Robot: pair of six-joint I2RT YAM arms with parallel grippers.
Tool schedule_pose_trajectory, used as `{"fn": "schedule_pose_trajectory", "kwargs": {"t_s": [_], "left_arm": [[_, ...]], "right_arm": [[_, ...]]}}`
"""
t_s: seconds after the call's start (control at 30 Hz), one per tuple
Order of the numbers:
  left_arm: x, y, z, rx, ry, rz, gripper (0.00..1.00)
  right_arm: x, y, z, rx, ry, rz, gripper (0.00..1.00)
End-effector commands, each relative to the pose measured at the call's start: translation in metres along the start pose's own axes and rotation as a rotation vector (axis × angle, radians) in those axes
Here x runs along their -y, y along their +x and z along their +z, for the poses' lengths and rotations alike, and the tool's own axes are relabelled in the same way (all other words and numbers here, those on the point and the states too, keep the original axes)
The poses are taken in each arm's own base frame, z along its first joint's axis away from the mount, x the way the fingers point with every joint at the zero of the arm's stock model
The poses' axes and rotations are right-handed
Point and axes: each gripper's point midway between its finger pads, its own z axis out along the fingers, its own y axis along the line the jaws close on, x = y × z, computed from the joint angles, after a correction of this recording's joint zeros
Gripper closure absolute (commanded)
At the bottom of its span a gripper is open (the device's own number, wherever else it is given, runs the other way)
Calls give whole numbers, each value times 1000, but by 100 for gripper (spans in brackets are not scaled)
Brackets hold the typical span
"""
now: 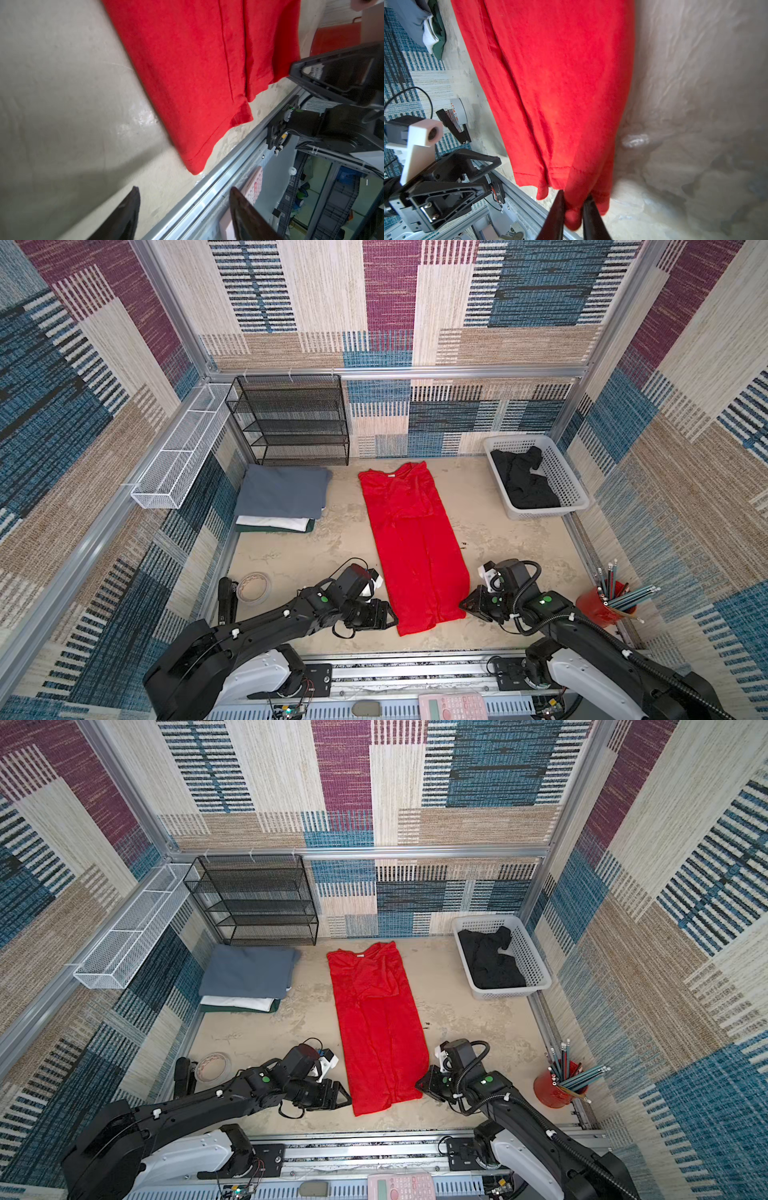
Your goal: Fold and stack the t-shirts
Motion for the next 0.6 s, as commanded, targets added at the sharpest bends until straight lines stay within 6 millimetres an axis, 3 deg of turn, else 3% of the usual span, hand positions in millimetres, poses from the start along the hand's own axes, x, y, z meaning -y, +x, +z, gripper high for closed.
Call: {"fn": "schedule_pose_trajectory", "kwargs": {"t_s": [0.0,0.3,0.43,0.57], "left_arm": [[6,-7,9,34,13,-35,33],[6,1,29,-35,-81,-17,39],[3,6,39,-75,-101,-23,58],[5,9,48,-111,-112,-13,84]], "right_arm": [[-10,-4,-1,17,-45,-17,84],[-14,-2,-1,24,-89,-24,85],[-14,-4,-2,29,-77,-31,88],[-17,-6,-4,36,-84,-45,91]]}}
